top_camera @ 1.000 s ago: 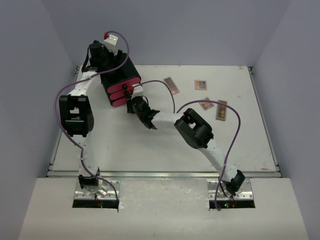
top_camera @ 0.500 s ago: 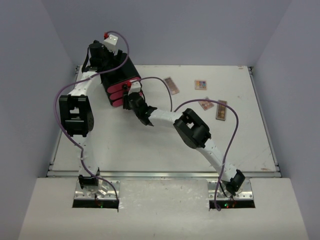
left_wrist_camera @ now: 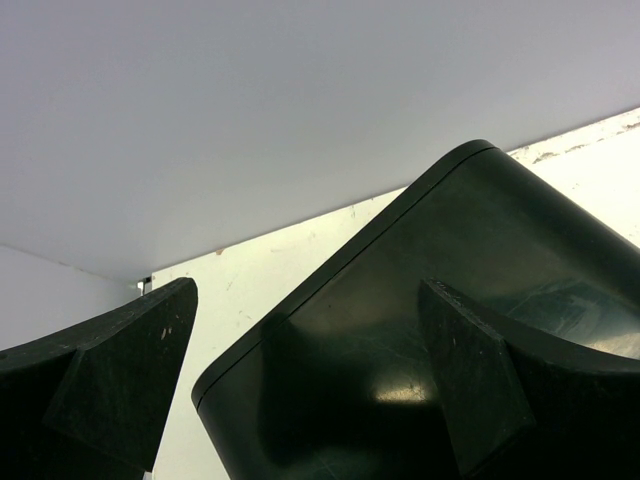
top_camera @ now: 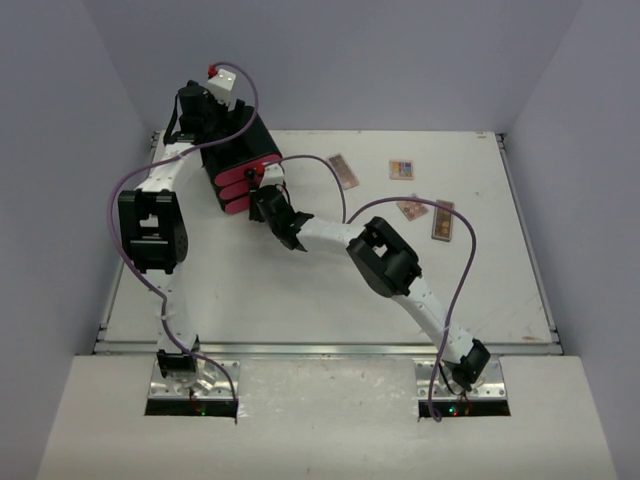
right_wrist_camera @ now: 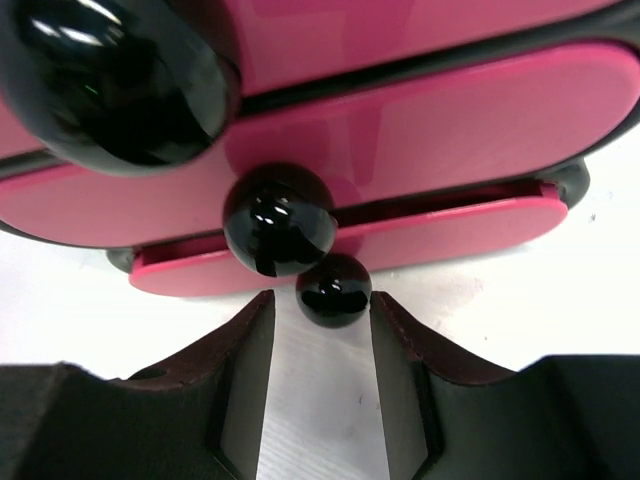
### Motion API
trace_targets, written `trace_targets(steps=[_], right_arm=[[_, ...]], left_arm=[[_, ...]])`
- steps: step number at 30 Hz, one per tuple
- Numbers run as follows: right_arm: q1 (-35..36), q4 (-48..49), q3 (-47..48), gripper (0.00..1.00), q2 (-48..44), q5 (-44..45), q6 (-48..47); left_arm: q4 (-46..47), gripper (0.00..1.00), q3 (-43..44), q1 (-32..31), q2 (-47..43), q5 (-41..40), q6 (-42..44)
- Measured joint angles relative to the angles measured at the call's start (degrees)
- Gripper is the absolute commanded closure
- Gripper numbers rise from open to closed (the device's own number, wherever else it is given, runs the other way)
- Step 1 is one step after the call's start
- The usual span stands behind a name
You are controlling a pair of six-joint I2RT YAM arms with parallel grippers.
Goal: Organize the makeup
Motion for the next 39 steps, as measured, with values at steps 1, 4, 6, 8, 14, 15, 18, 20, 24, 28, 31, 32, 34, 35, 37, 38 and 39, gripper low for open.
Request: trace_targets(steps=[1, 4, 6, 8, 14, 15, 18, 20, 24, 28, 31, 32, 34, 35, 37, 38, 39], right_arm=[[0.0, -0.5, 0.0, 0.56, 0.0, 0.0, 0.1], [0.0, -1.4, 1.4, 0.57, 1.2, 0.2, 0.4], [0.0, -2.5, 3.5, 0.57, 2.8, 0.4, 0.6], [0.0, -3.2, 4.8, 0.58, 4.1, 0.4, 0.9], [0.0, -3.7, 4.9, 0.61, 5.1, 0.7, 1.3], [0.0, -3.7, 4.9, 0.61, 5.1, 0.8, 1.3], [-0.1, -3.7, 4.9, 0.59, 5.1, 0.9, 1.3], [-0.2, -3.6, 5.0, 0.58, 5.2, 0.9, 1.1], [-0.4, -3.3, 7.0, 0.58, 6.1, 0.9, -0.3], [-0.4, -1.8, 7.8, 0.6, 6.5, 1.0, -2.4], [-0.4, -1.0, 7.8, 0.62, 6.5, 1.3, -3.9], [-0.5, -0.8, 7.8, 0.64, 6.5, 1.4, -4.3], [-0.5, -0.7, 7.7, 0.71, 6.5, 1.5, -4.7], [-0.5, -0.6, 7.7, 0.74, 6.5, 1.5, -4.9], [-0.5, -0.3, 7.5, 0.86, 6.5, 1.6, -5.0], [-0.5, -0.2, 7.5, 0.9, 6.5, 1.7, -5.1], [-0.5, -0.1, 7.5, 0.95, 6.5, 1.7, -5.2]], left_arm=[[0.0, 0.07, 0.0, 0.0, 0.0, 0.0, 0.0], [0.0, 0.07, 0.0, 0.0, 0.0, 0.0, 0.0], [0.0, 0.07, 0.0, 0.0, 0.0, 0.0, 0.0], [0.0, 0.07, 0.0, 0.0, 0.0, 0.0, 0.0], [0.0, 0.07, 0.0, 0.0, 0.0, 0.0, 0.0], [0.0, 0.07, 0.0, 0.0, 0.0, 0.0, 0.0], [0.0, 0.07, 0.0, 0.0, 0.0, 0.0, 0.0], [0.0, 0.07, 0.0, 0.0, 0.0, 0.0, 0.0], [0.0, 0.07, 0.0, 0.0, 0.0, 0.0, 0.0], [0.0, 0.07, 0.0, 0.0, 0.0, 0.0, 0.0], [0.0, 0.07, 0.0, 0.0, 0.0, 0.0, 0.0], [0.0, 0.07, 0.0, 0.0, 0.0, 0.0, 0.0], [-0.1, 0.07, 0.1, 0.0, 0.0, 0.0, 0.0], [-0.1, 0.07, 0.1, 0.0, 0.0, 0.0, 0.0], [-0.2, 0.07, 0.3, 0.0, 0.1, 0.0, 0.0], [-0.2, 0.07, 0.4, 0.0, 0.1, 0.0, 0.0], [-0.2, 0.07, 0.4, 0.0, 0.2, 0.0, 0.0]])
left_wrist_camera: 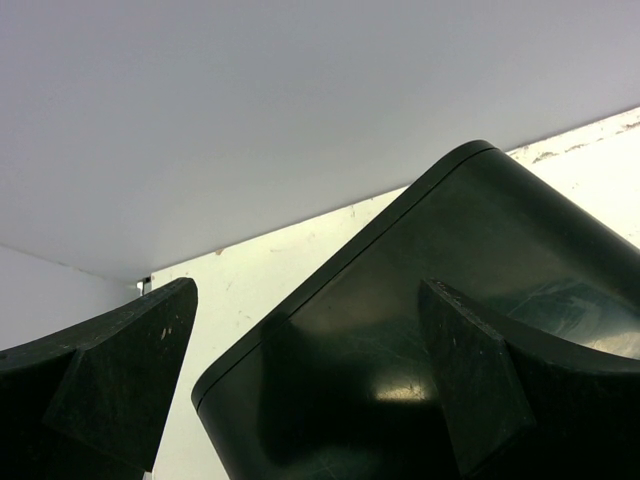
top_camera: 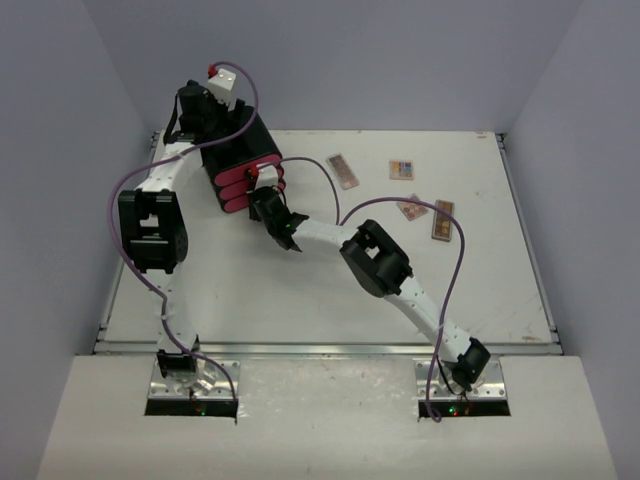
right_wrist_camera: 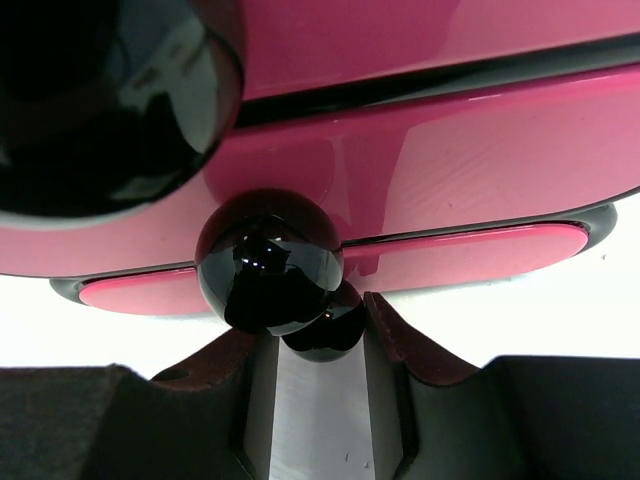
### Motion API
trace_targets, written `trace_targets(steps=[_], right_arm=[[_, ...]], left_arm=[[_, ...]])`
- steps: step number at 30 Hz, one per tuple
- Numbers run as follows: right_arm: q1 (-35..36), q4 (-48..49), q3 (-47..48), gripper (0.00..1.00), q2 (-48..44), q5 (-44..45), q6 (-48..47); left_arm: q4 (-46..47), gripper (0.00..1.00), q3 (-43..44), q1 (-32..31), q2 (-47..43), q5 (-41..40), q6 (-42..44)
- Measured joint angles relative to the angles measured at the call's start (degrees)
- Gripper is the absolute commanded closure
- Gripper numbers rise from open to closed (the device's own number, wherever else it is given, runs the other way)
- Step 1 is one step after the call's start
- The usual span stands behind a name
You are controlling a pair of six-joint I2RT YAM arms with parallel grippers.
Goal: Organize the makeup
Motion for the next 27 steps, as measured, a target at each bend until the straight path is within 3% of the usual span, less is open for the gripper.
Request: trace_targets(steps=[1, 6, 18, 25, 27], right_arm=[[0.0, 0.1, -0.1, 1.0, 0.0, 0.0, 0.0], [0.0, 4.0, -4.9, 1.0, -1.8, -0.5, -0.1], [1.0, 12.1, -39.0, 1.0, -21.5, -5.9, 0.2], [2.0, 13.7, -45.6, 0.99, -25.1, -6.1, 0.6], [2.1, 13.7, -46.4, 0.93, -25.6, -6.3, 0.7]], left_arm=[[0.0, 0.07, 0.0, 0.0, 0.0, 0.0, 0.0], [0.0, 0.07, 0.3, 0.0, 0.3, 0.0, 0.0], [-0.5, 0.07, 0.7, 0.0, 0.3, -0.3, 0.2], [-0.7, 0.07, 1.0, 0.0, 0.6, -0.5, 0.4], [-0.7, 0.07, 1.0, 0.0, 0.6, -0.5, 0.5]])
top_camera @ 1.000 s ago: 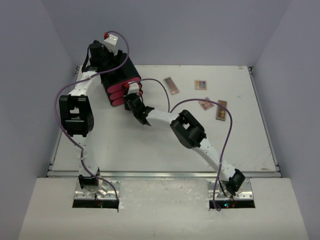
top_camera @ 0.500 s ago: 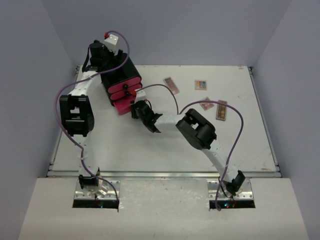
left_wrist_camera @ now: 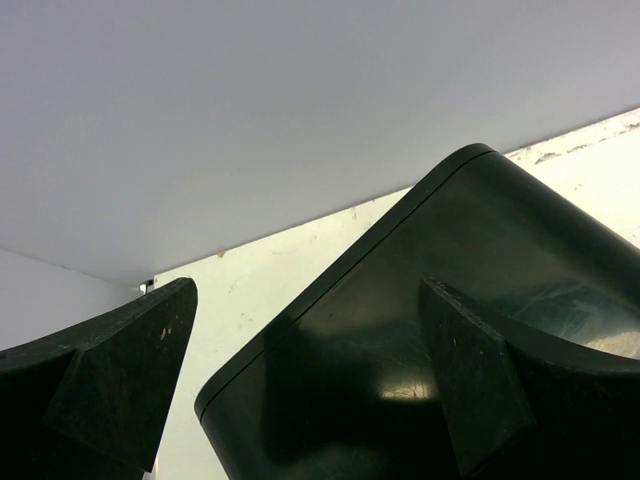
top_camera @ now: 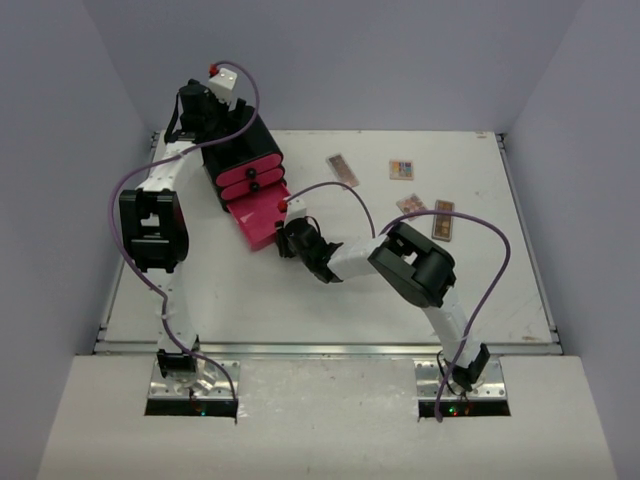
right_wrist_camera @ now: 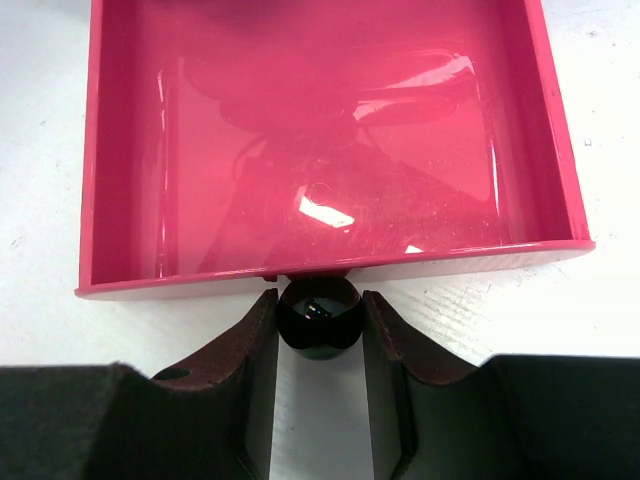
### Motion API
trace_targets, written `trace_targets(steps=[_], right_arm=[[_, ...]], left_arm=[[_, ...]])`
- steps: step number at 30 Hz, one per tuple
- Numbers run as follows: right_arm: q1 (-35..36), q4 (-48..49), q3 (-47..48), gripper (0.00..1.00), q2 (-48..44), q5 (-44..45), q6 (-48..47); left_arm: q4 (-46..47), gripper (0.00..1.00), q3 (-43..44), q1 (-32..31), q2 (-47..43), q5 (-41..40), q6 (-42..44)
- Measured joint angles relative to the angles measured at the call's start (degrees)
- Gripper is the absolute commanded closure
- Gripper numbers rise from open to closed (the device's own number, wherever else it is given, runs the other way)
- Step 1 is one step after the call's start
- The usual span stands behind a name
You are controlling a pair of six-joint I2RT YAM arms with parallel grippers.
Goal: Organize the makeup
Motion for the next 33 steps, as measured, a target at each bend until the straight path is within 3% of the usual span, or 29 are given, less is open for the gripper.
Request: trace_targets(steps=[7, 14, 19, 29, 33], right_arm=[[0.0, -1.0, 0.2, 0.67, -0.2, -1.2, 1.0], [-0.1, -4.8, 1.6, 0.29, -0.6, -3.9, 3.9], [0.0, -7.2, -3.8, 0.08, -6.4, -4.5, 4.3], [-0.7, -22.8, -8.3, 0.03, -26.3, -4.6, -0.4], [-9.9, -35.8, -4.6, 0.03, -32.9, -8.3, 0.4]], left_arm=[[-0.1, 0.07, 0.0, 0.0, 0.0, -0.1, 0.4], [-0.6, 0.07, 0.3, 0.0, 0.0, -0.2, 0.6], [-0.8, 0.06, 0.4, 0.0, 0.0, -0.2, 0.6], [-1.6, 0.06, 0.8, 0.0, 0.0, -0.4, 0.8], [-2.5, 0.06, 1.3, 0.0, 0.0, -0.4, 0.8]])
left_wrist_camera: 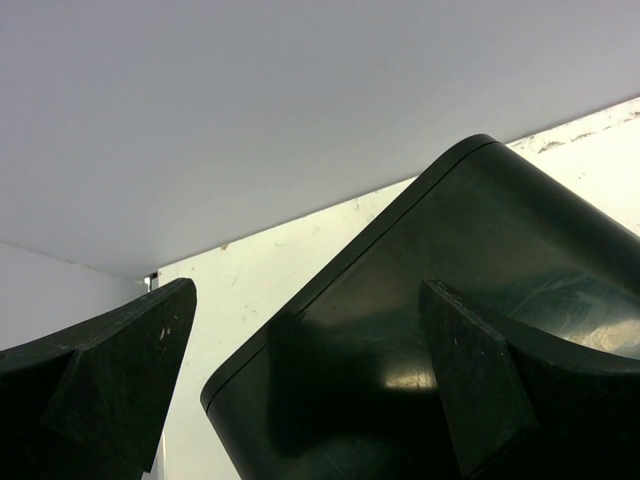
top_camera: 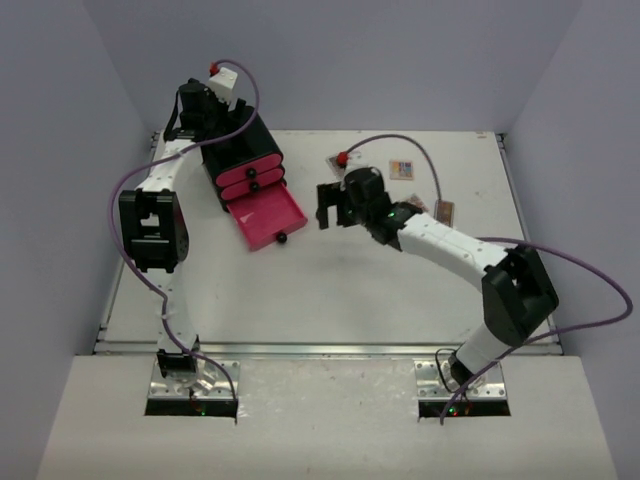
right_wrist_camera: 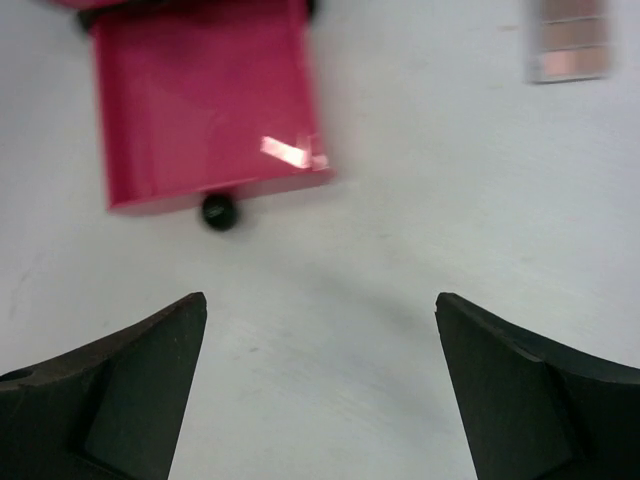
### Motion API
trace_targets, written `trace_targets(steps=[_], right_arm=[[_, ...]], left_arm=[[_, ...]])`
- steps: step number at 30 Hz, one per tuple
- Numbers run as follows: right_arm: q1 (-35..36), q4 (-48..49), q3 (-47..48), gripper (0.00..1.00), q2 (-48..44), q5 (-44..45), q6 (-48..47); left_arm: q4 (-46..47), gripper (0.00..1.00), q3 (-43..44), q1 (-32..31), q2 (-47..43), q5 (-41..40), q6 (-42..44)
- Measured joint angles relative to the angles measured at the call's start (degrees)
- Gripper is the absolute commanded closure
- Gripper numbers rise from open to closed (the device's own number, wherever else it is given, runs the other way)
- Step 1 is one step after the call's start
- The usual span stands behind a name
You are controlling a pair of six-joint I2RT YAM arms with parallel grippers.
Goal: Organize the makeup
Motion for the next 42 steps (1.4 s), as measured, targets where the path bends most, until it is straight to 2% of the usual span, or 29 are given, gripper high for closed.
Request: trace_targets(steps=[6, 9, 15, 22, 28, 32, 33, 34, 35, 37, 38, 40, 42], right_arm=[[-27.1, -14.9, 6.6, 0.01, 1.2, -1.2, 2.2], [-34.1, -20.2, 10.0, 0.01, 5.7, -1.7, 2.6], [-39.8, -28.4, 17.0, 0.02, 15.5, 0.2, 2.5], [-43.1, -32.0, 16.6, 0.05, 18.1, 0.5, 2.1], [-44.6, -32.4, 17.0, 0.14, 24.5, -0.2, 0.7], [-45.3, -32.3, 17.6, 0.18, 25.3, -1.3, 0.3], [-45.5, -32.3, 17.6, 0.21, 25.4, -1.7, 0.3], [-45.7, -32.3, 17.7, 0.36, 25.6, -2.1, 0.0], [-45.8, -32.2, 17.9, 0.36, 25.8, -2.7, -0.3], [-46.3, -32.2, 18.8, 0.62, 26.5, -4.1, -0.8], [-46.4, -32.1, 19.1, 0.7, 26.8, -4.5, -0.9], [-46.6, -31.7, 19.2, 0.93, 26.8, -4.7, -1.3], [-46.7, -30.9, 18.6, 1.0, 26.5, -4.7, -1.7]], left_arm=[[-0.7, 0.05, 0.2, 0.0, 0.0, 0.1, -0.1], [-0.8, 0.05, 0.2, 0.0, 0.0, 0.3, -0.1], [-0.9, 0.05, 0.2, 0.0, 0.0, 0.4, -0.2], [-1.0, 0.05, 0.3, 0.0, 0.0, 0.5, -0.2], [-1.4, 0.05, 0.5, 0.0, 0.0, 0.4, -0.2], [-1.4, 0.05, 0.5, 0.0, 0.0, 0.4, -0.1], [-1.4, 0.05, 0.5, 0.0, 0.0, 0.4, -0.1], [-1.5, 0.05, 0.5, 0.0, 0.0, 0.4, -0.1], [-1.5, 0.05, 0.5, 0.0, 0.0, 0.4, -0.1], [-1.5, 0.05, 0.5, 0.0, 0.0, 0.4, -0.1], [-1.5, 0.05, 0.5, 0.0, 0.0, 0.4, -0.1], [-1.5, 0.05, 0.5, 0.0, 0.0, 0.4, -0.1], [-1.5, 0.05, 0.5, 0.0, 0.0, 0.4, 0.0]])
